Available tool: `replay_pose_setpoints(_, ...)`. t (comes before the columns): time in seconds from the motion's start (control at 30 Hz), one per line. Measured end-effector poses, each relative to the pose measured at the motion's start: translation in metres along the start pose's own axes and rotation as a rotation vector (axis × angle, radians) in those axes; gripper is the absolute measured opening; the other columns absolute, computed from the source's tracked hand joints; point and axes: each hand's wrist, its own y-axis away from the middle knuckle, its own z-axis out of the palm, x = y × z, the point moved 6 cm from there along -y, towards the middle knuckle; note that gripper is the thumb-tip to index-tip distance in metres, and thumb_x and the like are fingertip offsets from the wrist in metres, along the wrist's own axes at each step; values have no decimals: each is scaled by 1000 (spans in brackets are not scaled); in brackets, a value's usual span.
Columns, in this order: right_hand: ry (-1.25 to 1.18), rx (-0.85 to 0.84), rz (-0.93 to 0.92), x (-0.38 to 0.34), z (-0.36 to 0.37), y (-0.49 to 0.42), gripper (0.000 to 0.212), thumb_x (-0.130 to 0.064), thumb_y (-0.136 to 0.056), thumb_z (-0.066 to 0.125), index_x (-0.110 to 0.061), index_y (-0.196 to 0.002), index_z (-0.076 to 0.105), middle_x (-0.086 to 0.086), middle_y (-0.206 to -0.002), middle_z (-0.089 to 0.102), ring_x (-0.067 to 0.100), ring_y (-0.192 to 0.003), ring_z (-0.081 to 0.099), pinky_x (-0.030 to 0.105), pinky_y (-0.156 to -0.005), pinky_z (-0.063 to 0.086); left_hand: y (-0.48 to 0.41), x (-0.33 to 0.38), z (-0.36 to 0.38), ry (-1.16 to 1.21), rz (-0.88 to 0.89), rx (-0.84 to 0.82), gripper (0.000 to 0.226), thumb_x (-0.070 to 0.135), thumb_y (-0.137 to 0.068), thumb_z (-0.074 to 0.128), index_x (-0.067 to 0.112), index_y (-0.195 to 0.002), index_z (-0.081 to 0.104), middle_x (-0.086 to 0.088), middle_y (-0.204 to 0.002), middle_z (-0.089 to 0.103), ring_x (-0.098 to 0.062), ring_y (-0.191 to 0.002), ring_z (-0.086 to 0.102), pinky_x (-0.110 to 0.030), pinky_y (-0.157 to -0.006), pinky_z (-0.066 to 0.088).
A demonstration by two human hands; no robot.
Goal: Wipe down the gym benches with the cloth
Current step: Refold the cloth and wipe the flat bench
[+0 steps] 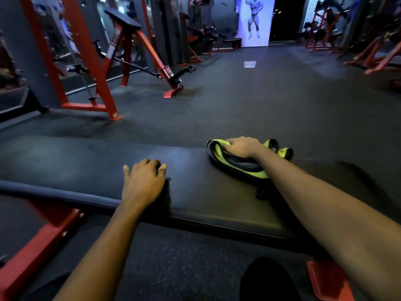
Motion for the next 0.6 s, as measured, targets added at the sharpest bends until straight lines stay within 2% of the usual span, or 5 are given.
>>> replay_pose_setpoints(0.07, -82, -5, -57, 17, -4, 13, 50, -66, -97, 30, -30, -123, 54, 10, -134, 59, 34, -125, 53, 40, -99, 40, 5, -27, -8, 8, -76, 80, 37, 35, -102, 40, 14, -118, 66, -8, -130, 61, -29, -125, 50, -55, -116, 8)
replay_pose_setpoints(0.2, -85, -116, 80, 50, -4, 20, 56, -57, -103, 24, -29, -147, 43, 8, -151, 46, 30, -137, 45, 37, -109, 33, 10, -60, -15, 60, -163, 221, 37, 33, -101, 39, 15, -116, 68, -8, -130, 62, -29, -127, 49, -59, -118, 7)
replay_pose_setpoints(0.3, 74, -102, 162, 23, -2, -3, 62, -55, -103, 18, -20, -147, 44, 15, -153, 41, 33, -138, 42, 42, -113, 34, 8, -58, -11, 72, -174, 228, 40, 40, -100, 37, 21, -120, 66, -2, -135, 59, -23, -130, 46, -57, -119, 5)
replay_pose_setpoints(0.47, 67, -14, -48, -89, 5, -39, 63, -59, -101, 23, -18, -144, 43, 18, -150, 44, 35, -136, 45, 43, -108, 35, 10, -62, -12, 111, -170, 290, 38, 38, -100, 38, 20, -115, 68, -2, -134, 60, -22, -129, 48, -53, -121, 7)
replay_pose_setpoints(0.6, -28, 6, -146, -96, 6, -30, 66, -75, -92, 29, -26, -134, 45, 15, -142, 53, 36, -128, 51, 44, -101, 39, 13, -68, -12, 139, -198, 355, 35, 35, -99, 41, 17, -105, 70, -1, -123, 67, -20, -121, 54, -55, -120, 3)
